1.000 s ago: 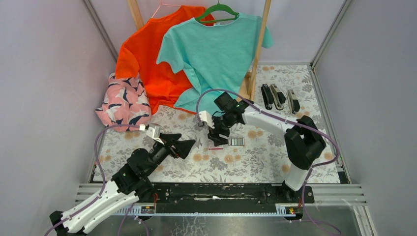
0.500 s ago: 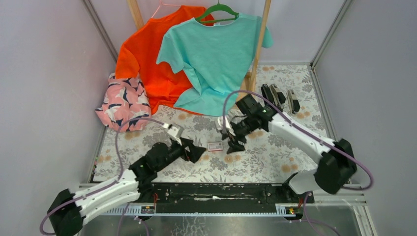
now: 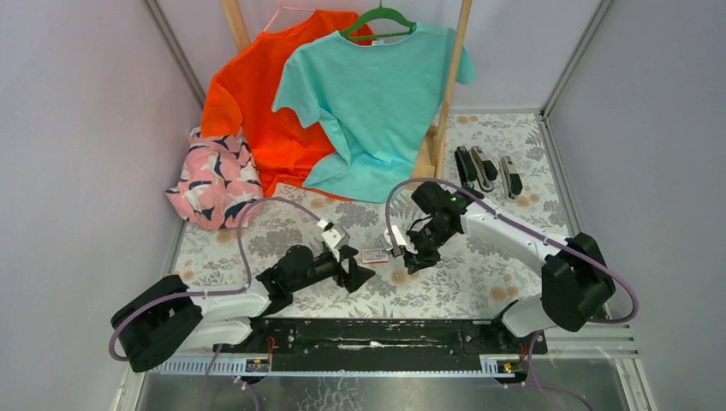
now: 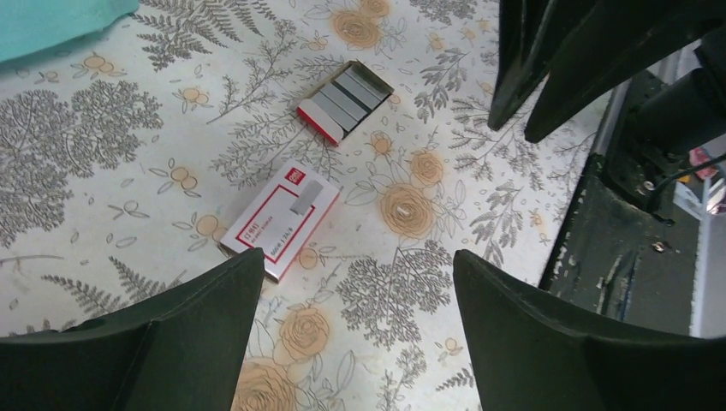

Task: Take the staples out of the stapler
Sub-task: Adjust the shell at the center of the board.

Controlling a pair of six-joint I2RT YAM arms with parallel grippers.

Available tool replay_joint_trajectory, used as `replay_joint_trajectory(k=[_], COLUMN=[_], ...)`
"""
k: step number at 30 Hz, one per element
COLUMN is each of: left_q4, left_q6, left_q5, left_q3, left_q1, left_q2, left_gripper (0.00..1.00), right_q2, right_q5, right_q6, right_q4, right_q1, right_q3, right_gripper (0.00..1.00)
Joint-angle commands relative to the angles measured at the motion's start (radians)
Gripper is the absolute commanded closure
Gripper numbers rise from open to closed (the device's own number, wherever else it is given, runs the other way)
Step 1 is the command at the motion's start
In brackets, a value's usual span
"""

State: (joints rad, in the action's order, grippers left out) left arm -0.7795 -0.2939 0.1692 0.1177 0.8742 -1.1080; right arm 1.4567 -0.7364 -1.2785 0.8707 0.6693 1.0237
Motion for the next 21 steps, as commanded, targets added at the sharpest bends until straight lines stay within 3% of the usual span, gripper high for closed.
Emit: replay_joint_trajectory(k=[1,4,9,12,16,21], left_q4=[0.07,0.091,-0.037,-0.163,-0.146,-0.188], left_q6=[0.11,0.137,0.126,0.103,0.091,0.051], left_q5=[-0.056,-0.112,-0.061,-0.014,-0.101,-0.09], left_q3=[0.088,0.083,0.009,-0.048,-0.095,-0.122], left_q1=[-0.007,-0.006,-0.007,-0.007,-0.009,-0.009], left_q2=[-0.046,-0.032,0.04,0.085,0.162,0.173], left_gripper=[0.13,0.19,0.33,0.34,0.33,0.26], right_q2=[0.011,0.051,0.153,0.162,0.168,0.196], right_q5=[-0.011,-0.031,-0.02,0.029,0.106,0.182], right_q6=[0.016,0.048,0.008,-0.051,-0.053,-0.027], right_q4=[0.001,-0.027,-0.003,-0.036,-0.087,-0.152], right_q1=[-0.027,-0.06,-0.066,-0.066,-0.066,-0.066], right_q3=[0.039,0.029,0.022,-0.03,-0.059,-0.087], right_gripper=[0.77,0.89,0.91,0.91,0.9,0.89])
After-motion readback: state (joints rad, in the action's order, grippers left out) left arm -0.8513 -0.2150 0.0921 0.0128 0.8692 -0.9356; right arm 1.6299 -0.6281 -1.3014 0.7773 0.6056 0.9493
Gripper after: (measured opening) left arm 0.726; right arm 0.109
